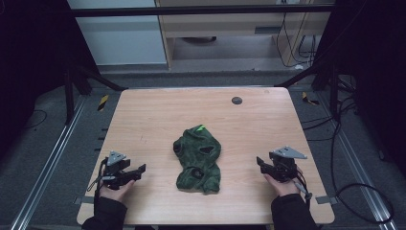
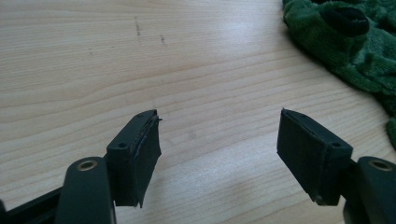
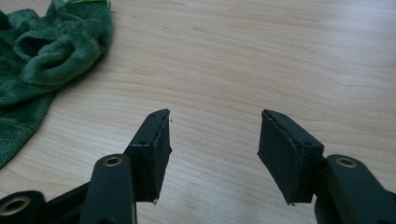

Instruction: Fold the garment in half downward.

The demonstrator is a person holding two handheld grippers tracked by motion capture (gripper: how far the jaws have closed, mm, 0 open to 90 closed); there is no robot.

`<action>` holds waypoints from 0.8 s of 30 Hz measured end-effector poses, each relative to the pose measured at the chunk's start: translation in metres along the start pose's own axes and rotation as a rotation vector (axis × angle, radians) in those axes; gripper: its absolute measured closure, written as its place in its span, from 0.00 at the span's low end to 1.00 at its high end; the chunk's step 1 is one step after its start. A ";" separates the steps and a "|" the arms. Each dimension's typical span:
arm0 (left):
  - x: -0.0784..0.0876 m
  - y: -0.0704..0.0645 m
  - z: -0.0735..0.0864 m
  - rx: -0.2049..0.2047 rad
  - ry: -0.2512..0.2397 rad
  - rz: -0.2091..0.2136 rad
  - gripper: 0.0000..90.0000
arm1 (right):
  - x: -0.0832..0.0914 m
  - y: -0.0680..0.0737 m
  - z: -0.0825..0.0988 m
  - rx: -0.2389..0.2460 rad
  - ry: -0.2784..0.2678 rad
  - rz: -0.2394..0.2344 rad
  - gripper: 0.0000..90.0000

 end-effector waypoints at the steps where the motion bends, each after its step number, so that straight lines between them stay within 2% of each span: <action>1: 0.000 -0.001 0.000 0.000 0.000 0.004 0.33 | 0.001 0.001 0.000 0.008 -0.002 -0.005 0.48; 4: 0.001 -0.004 -0.001 -0.003 -0.004 0.006 0.34 | 0.004 0.005 -0.001 0.015 -0.010 -0.019 0.49; 7: 0.002 -0.009 -0.003 -0.004 -0.010 0.029 0.35 | 0.008 0.012 -0.005 0.015 -0.029 -0.044 0.50; 13: 0.004 -0.016 -0.005 -0.008 -0.011 0.050 0.38 | 0.011 0.021 -0.012 0.024 -0.045 -0.056 0.48; 14: 0.004 -0.018 -0.006 -0.013 -0.011 0.056 0.39 | 0.012 0.026 -0.016 0.027 -0.050 -0.077 0.48; 15: 0.004 -0.018 -0.006 -0.013 -0.011 0.056 0.39 | 0.012 0.026 -0.016 0.027 -0.050 -0.077 0.48; 20: 0.006 -0.023 -0.018 -0.014 -0.028 0.068 0.40 | 0.014 0.039 -0.025 0.053 -0.053 -0.109 0.47; 24: 0.008 -0.024 -0.025 -0.011 -0.039 0.077 0.41 | 0.013 0.042 -0.029 0.064 -0.040 -0.126 0.47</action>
Point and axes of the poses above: each handheld gripper's, and its own axes: x roughly backward along the jaws, z roughly out of its underside, y roughly to its left, the point moved 10 cm from there along -x, roughly forward along the jaws, and after that the axes turned 6 degrees about y, right-handed, at the moved point
